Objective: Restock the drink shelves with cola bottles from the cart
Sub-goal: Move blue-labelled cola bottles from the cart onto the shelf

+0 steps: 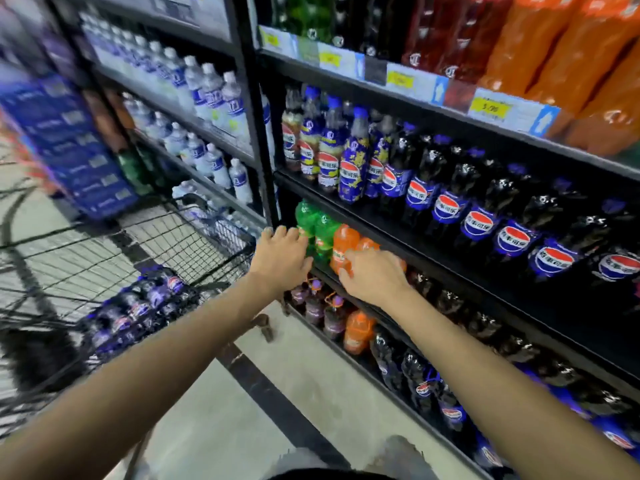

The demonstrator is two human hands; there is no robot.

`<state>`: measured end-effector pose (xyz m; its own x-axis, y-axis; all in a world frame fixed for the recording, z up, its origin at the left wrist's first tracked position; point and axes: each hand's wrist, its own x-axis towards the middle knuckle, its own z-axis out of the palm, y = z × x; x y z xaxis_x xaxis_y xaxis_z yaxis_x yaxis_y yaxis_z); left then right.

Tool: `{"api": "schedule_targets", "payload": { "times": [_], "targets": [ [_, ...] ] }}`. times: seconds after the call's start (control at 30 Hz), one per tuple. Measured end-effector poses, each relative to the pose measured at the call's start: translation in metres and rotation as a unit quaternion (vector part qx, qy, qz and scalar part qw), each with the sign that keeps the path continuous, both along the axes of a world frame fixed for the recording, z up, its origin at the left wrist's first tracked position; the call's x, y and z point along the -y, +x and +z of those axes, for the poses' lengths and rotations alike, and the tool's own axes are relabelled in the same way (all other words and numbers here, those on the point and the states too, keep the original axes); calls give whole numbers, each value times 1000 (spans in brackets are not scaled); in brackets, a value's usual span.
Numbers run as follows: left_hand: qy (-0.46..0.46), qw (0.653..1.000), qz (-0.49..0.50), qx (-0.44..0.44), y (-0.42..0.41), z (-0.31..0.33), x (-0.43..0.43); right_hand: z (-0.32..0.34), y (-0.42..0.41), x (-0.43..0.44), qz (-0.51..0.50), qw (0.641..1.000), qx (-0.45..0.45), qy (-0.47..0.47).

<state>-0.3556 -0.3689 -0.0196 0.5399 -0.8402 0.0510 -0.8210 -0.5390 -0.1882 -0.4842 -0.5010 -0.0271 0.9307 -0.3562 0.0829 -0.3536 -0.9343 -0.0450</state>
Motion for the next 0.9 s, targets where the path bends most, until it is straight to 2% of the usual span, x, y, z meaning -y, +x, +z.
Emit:
{"api": "schedule_targets", "payload": {
  "times": [0.4,0.63,0.9],
  "targets": [
    [16,979,188,-78,80,-24,-144,-16,150,-104,176,984,7,29],
    [66,949,286,-119,147,-49,-186,-43,257,-140,274,959,-33,63],
    [65,896,393,-195,222,-85,-196,-77,376,-158,364,920,-114,88]
  ]
}}
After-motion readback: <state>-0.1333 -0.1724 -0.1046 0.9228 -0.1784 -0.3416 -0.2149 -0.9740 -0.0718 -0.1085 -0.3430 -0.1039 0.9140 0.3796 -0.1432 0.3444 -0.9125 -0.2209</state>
